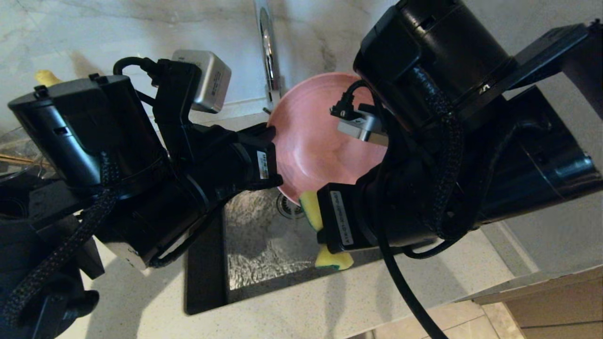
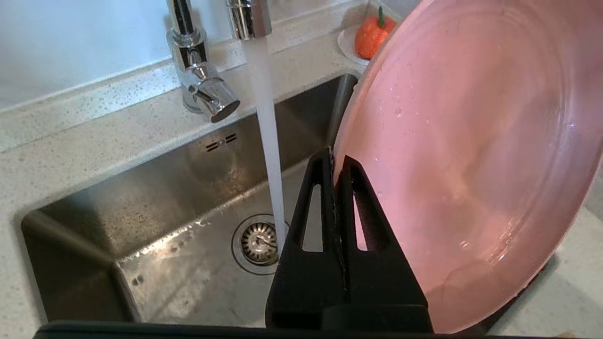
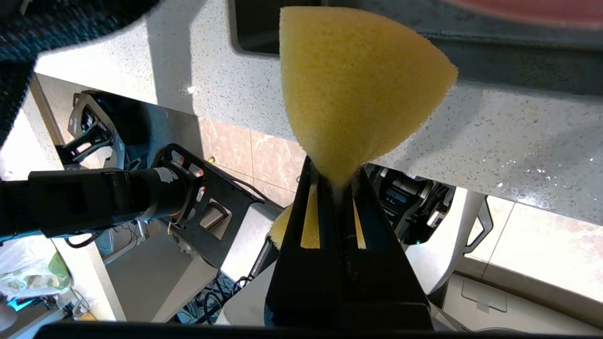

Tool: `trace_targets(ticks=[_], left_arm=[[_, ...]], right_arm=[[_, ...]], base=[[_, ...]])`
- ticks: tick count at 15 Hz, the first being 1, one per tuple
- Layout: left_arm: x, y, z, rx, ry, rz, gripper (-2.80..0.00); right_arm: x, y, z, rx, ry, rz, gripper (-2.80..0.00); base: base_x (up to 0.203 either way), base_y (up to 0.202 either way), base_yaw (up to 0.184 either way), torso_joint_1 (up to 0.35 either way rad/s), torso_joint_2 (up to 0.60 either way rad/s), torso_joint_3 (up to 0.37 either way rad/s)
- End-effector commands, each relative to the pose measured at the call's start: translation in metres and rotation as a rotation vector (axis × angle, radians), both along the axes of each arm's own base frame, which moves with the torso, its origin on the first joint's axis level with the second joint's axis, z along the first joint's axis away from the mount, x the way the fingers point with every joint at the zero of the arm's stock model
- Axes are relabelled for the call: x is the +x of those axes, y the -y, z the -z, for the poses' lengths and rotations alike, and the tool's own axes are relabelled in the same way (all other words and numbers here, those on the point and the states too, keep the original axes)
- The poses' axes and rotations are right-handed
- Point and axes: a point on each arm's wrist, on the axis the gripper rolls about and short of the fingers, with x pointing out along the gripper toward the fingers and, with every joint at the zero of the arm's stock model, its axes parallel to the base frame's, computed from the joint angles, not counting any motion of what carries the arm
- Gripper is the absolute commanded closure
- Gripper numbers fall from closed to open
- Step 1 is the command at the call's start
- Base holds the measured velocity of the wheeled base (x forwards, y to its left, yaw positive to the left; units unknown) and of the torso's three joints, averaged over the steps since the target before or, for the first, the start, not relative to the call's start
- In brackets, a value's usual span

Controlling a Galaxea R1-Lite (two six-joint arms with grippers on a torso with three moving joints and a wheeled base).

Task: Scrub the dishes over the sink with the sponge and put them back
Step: Wipe the plate

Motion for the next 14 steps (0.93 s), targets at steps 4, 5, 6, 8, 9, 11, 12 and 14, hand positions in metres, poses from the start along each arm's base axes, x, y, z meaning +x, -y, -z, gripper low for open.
trace_targets(ticks=[4,5,6,8,9,11,12,14], left_arm=[[-0.016,-0.006,0.0,-0.004,0.004,0.03,0.0],[-0.019,-0.008,0.0,-0.007,0.004,0.033,0.0],[-0.021,-0.01,-0.001,-0.01,0.007,0.035,0.0],[-0.024,-0.013,0.0,-0.003,0.007,0.049,0.0],[-0.025,-0.013,0.001,0.002,0.007,0.058,0.0],[-0.028,-0.015,0.004,0.018,0.005,0.065,0.0],[-0.03,-0.014,0.006,0.021,0.002,0.075,0.0],[-0.032,-0.014,0.007,0.026,0.002,0.092,0.0]], right_arm=[[0.009,0.004,-0.004,0.031,0.027,0.042,0.0],[0.012,0.005,-0.004,0.032,0.029,0.055,0.0],[0.015,0.006,-0.003,0.03,0.028,0.063,0.0],[0.022,0.009,-0.003,0.036,0.03,0.086,0.0],[0.027,0.012,-0.004,0.049,0.04,0.105,0.0],[0.033,0.019,-0.008,0.066,0.051,0.134,0.0],[0.036,0.023,-0.009,0.071,0.053,0.148,0.0],[0.036,0.029,-0.016,0.099,0.068,0.155,0.0]], base=[[0.0,0.0,0.0,0.0,0.0,0.0],[0.0,0.0,0.0,0.0,0.0,0.0],[0.0,0.0,0.0,0.0,0.0,0.0],[0.0,0.0,0.0,0.0,0.0,0.0],[0.0,0.0,0.0,0.0,0.0,0.0],[0.0,0.0,0.0,0.0,0.0,0.0],[0.0,0.0,0.0,0.0,0.0,0.0],[0.0,0.0,0.0,0.0,0.0,0.0]])
